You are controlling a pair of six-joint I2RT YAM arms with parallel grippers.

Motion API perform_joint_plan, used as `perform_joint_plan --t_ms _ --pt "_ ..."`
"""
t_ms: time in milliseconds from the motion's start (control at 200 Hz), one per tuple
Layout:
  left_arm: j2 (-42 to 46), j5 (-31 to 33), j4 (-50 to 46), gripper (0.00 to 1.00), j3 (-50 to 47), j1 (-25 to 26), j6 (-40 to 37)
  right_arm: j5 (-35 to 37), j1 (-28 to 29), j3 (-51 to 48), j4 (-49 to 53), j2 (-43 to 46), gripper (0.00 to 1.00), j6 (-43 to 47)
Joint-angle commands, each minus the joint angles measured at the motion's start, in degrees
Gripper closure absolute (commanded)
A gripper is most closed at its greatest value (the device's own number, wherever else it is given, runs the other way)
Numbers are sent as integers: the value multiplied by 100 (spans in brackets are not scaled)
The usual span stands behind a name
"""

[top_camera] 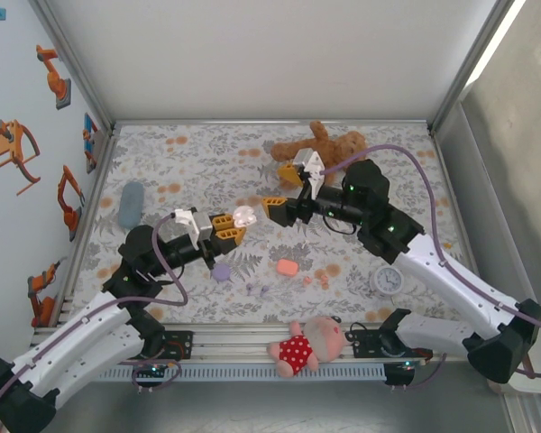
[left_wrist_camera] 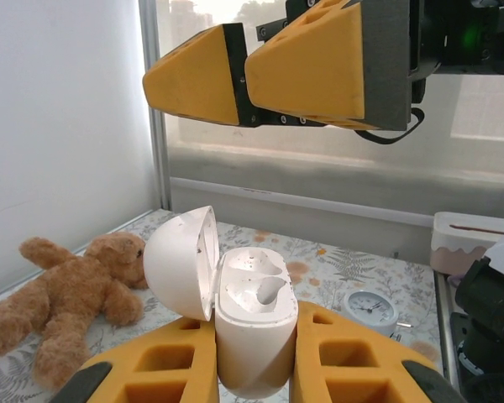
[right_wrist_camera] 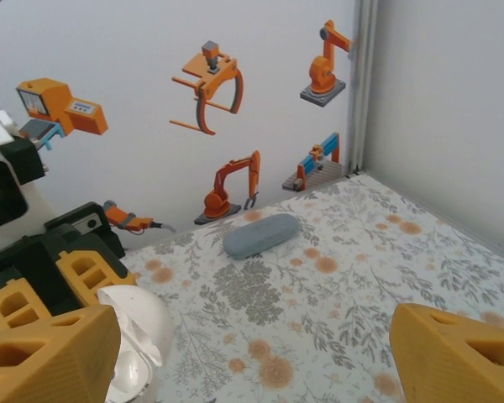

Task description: Insert wireless bluetooth earbuds into charging case

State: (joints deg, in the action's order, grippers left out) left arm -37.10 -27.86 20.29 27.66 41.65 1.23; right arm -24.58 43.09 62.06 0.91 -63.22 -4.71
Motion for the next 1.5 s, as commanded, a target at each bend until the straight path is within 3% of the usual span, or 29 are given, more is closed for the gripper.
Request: perform_joint_plan --t_ms 0,416,701,951,1067,1212,1497 --pt "294 164 -147 100 -125 22 -81 611 -21 205 424 39 18 -190" --pt "1159 325 -856 100 -358 22 9 873 -189 404 1761 -895 32 -1400" --pt "1516 335 -1071 100 -343 26 -40 928 -200 1247 3233 -2222 40 -2174" --pt "1540 232 -1025 100 -293 26 -61 1350 -187 1894 3986 -3443 42 -2332" --pt "1547 226 -1111 100 -240 22 -76 1553 -156 2409 4545 -4153 49 -2364" --pt "1606 236 -1197 100 -235 25 -80 1880 46 2900 4969 -4921 50 -2340" --pt "1713 286 -1248 100 -303 32 -69 1917 254 3306 5069 -5667 52 -2381"
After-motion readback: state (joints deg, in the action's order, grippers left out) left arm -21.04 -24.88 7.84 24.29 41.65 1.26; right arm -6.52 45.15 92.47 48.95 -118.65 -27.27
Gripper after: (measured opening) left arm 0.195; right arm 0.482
